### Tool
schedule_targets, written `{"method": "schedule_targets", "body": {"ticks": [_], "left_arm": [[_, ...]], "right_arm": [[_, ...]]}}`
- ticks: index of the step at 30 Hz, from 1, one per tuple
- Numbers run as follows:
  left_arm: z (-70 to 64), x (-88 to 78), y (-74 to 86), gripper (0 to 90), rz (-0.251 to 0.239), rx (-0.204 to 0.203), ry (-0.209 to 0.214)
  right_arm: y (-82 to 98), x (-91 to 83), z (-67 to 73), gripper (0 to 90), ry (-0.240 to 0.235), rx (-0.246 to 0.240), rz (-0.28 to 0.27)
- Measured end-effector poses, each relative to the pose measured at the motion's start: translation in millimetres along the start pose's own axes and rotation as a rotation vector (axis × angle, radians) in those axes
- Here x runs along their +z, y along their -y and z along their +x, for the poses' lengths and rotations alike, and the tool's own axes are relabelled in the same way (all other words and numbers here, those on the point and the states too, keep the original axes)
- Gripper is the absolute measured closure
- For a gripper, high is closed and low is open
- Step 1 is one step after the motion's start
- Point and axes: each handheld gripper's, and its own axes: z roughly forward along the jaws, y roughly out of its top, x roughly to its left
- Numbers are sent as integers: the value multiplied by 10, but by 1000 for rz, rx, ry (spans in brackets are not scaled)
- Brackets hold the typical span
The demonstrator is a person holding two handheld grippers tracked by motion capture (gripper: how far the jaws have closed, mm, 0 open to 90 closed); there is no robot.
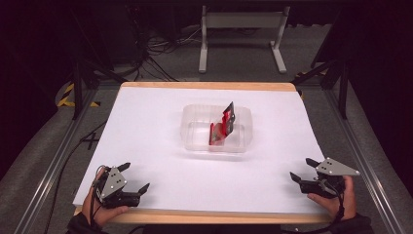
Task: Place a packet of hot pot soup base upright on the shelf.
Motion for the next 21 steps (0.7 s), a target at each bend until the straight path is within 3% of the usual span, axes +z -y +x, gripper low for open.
{"method": "schedule_targets", "body": {"ticks": [10, 18, 21], "left_arm": [[-3, -19, 3, 80, -3, -2, -10], [-31, -23, -4, 79, -2, 13, -5], [-10, -40, 4, 79, -17, -5, -11]], "right_arm": [[107, -82, -44, 231, 27, 29, -32], [113, -104, -30, 227, 39, 16, -32], [93, -110, -23, 228, 50, 16, -41]]}}
